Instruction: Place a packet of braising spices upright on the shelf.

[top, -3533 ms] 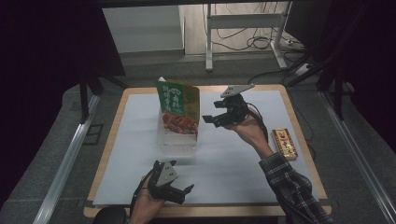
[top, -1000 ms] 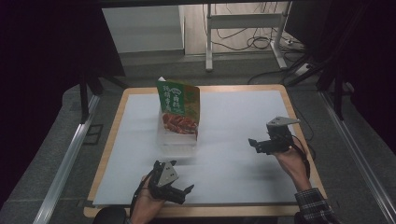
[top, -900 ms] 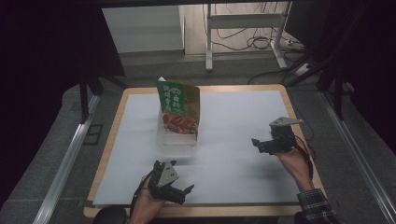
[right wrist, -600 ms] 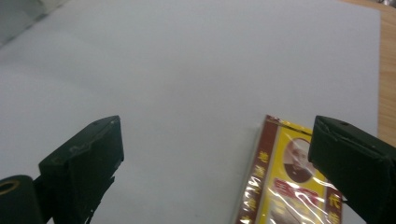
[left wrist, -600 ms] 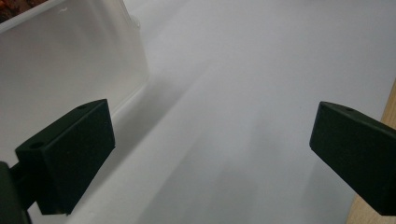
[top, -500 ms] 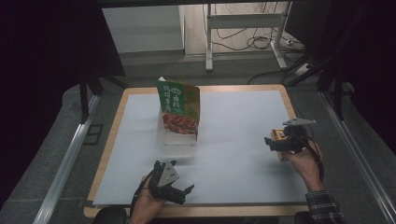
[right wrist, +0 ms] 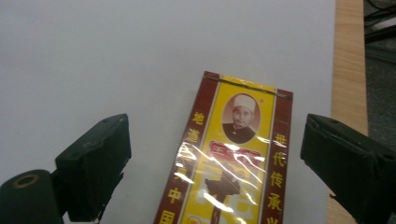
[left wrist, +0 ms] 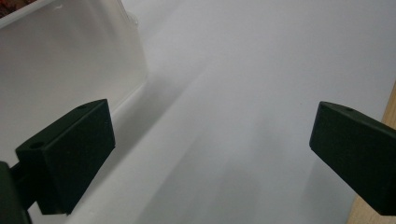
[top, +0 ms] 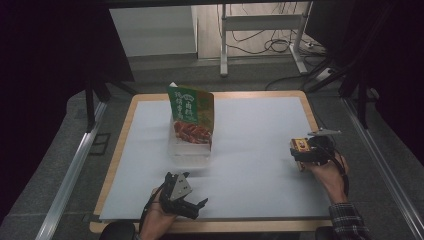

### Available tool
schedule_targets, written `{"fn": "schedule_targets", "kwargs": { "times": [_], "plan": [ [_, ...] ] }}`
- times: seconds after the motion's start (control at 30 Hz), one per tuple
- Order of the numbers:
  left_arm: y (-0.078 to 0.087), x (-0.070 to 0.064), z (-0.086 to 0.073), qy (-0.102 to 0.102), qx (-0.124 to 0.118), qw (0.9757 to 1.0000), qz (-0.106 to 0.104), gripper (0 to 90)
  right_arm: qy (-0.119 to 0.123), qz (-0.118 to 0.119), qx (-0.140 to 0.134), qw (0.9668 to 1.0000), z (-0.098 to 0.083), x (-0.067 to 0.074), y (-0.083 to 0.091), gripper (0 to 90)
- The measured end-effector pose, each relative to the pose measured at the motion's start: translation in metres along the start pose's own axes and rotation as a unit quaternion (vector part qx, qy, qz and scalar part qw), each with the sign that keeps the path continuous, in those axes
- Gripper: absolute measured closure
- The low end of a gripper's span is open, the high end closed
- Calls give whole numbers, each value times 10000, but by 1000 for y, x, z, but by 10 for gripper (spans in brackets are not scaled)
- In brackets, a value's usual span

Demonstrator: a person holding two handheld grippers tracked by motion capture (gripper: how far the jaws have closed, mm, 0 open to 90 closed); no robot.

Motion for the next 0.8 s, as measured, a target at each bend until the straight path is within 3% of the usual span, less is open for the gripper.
{"fn": "schedule_targets", "kwargs": {
  "times": [0.2, 0.4, 0.63, 0.67, 0.8],
  "plan": [
    [-1, -1, 0, -32, 22, 10000, 14, 0, -79, -161, 128, 9998, -3, -3, -6, 144],
    [-1, -1, 0, -28, 23, 10000, 15, 0, -81, -118, 318, 9994, -6, -5, -12, 168],
    [-1, -1, 0, -39, 30, 10000, 19, 0, -171, -89, 469, 9987, -7, -5, -13, 252],
    [-1, -1, 0, -39, 26, 10000, 15, 0, -175, -45, 513, 9985, -7, -4, -12, 298],
    [-1, -1, 0, -40, 20, 10000, 15, 0, -208, -11, 572, 9981, -7, -4, -10, 321]
  ]
}}
Point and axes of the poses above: each handheld gripper's, and its own axes: y roughly backward along the jaws, z roughly out of its top, x roughly to its left, the point moved 1 cm from there along -y, roughly forward along the jaws, and after that the axes turned 15 degrees about x, right-handed, at the moved point
